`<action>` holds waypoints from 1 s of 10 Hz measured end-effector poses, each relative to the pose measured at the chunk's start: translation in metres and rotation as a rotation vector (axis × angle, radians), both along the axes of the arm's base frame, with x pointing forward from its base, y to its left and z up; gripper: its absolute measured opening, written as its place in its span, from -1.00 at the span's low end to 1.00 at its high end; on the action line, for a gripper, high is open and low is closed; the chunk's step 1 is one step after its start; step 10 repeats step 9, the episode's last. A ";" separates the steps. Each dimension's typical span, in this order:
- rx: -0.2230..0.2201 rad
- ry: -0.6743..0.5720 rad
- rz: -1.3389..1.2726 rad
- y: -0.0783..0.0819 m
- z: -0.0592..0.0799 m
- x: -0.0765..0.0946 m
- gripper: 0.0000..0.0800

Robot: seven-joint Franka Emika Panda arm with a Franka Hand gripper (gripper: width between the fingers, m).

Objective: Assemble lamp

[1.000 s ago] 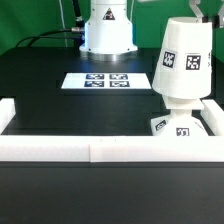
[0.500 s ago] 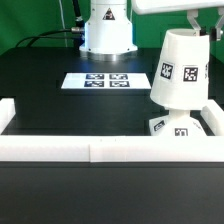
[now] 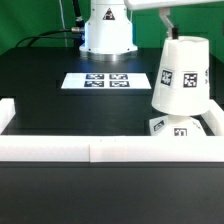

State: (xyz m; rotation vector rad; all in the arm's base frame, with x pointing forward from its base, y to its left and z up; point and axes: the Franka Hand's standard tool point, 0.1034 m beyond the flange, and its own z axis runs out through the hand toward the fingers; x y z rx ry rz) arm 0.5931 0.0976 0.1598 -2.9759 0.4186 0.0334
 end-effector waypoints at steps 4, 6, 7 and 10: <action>-0.010 0.023 -0.075 0.007 0.002 -0.014 0.75; -0.010 0.024 -0.075 0.006 0.001 -0.014 0.75; -0.010 0.024 -0.075 0.006 0.001 -0.014 0.75; -0.010 0.024 -0.075 0.006 0.001 -0.015 0.75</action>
Offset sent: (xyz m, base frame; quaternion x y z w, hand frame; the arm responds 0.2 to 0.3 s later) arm 0.0000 0.0000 0.0000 0.0000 0.0000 0.0000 1.0000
